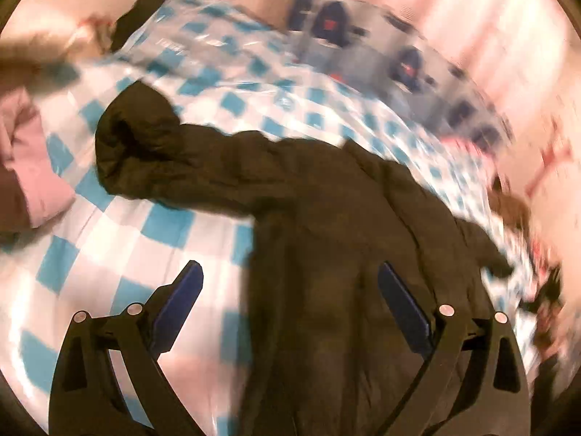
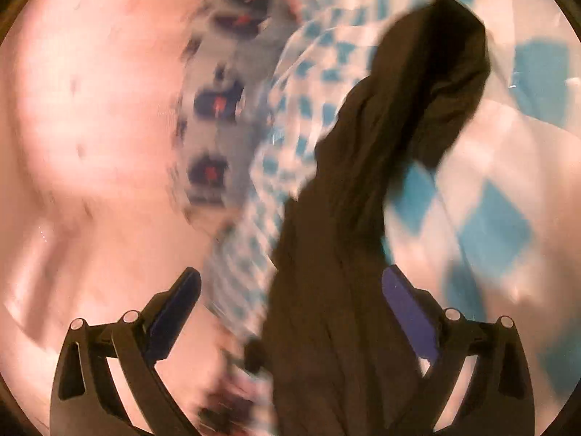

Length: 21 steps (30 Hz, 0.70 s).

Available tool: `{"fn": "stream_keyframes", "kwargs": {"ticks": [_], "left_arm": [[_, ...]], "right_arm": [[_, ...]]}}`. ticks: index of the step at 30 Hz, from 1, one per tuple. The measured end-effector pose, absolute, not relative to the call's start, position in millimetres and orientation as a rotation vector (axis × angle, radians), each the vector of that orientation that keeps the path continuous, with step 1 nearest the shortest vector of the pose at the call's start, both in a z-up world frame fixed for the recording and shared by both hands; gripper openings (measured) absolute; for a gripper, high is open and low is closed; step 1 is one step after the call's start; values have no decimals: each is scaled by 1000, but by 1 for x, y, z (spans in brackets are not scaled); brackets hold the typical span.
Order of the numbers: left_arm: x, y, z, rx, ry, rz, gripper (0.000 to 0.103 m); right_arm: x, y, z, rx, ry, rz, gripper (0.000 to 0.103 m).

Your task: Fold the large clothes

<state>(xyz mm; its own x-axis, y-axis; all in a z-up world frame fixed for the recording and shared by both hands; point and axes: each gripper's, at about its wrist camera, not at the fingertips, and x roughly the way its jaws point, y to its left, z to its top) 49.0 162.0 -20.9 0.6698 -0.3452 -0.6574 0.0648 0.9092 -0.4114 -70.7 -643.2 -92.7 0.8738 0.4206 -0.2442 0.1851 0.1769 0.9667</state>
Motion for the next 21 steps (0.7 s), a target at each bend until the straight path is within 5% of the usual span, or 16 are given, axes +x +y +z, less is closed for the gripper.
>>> {"fn": "stream_keyframes", "kwargs": {"ticks": [15,16,19,21], "left_arm": [[177,232,-116,-664,877,36,93],[177,229,-118,-659,885,44,93],[181,224,-121,-664,885,55,93],[182,221,-123,-672,884,52,93]], "right_arm": [[-2,-795,-149,1641,173,-45,96],[-2,-799,-140,1577,165,-49,91],[8,-790,-87,1333,167,-82,34],[15,-773,-49,1167,174,-107,24]]}}
